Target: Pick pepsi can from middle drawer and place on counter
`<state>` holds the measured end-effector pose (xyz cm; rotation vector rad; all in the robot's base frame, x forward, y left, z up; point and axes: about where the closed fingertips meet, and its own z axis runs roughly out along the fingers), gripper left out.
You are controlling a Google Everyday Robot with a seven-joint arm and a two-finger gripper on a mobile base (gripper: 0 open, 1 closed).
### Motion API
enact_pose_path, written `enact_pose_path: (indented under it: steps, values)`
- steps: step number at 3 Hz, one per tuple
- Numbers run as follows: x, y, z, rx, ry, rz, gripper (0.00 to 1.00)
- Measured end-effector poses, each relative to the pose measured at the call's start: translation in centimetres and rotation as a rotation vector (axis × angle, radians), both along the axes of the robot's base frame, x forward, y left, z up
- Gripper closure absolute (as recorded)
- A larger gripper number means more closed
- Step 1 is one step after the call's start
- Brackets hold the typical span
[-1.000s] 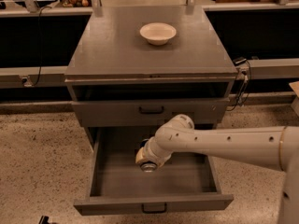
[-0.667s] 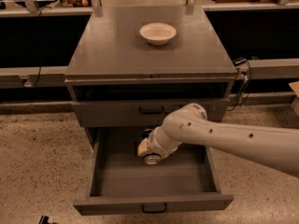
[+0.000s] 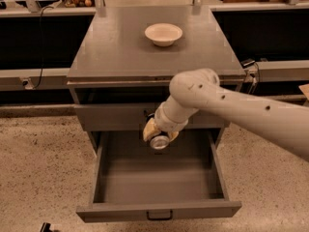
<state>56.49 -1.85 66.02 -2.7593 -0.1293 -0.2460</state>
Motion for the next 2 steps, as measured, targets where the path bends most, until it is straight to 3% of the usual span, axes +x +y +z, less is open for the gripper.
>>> enact_pose_path:
  steps: [2]
  values:
    - [2.9, -2.7, 8.2, -0.114, -0.006, 0.063, 0.56]
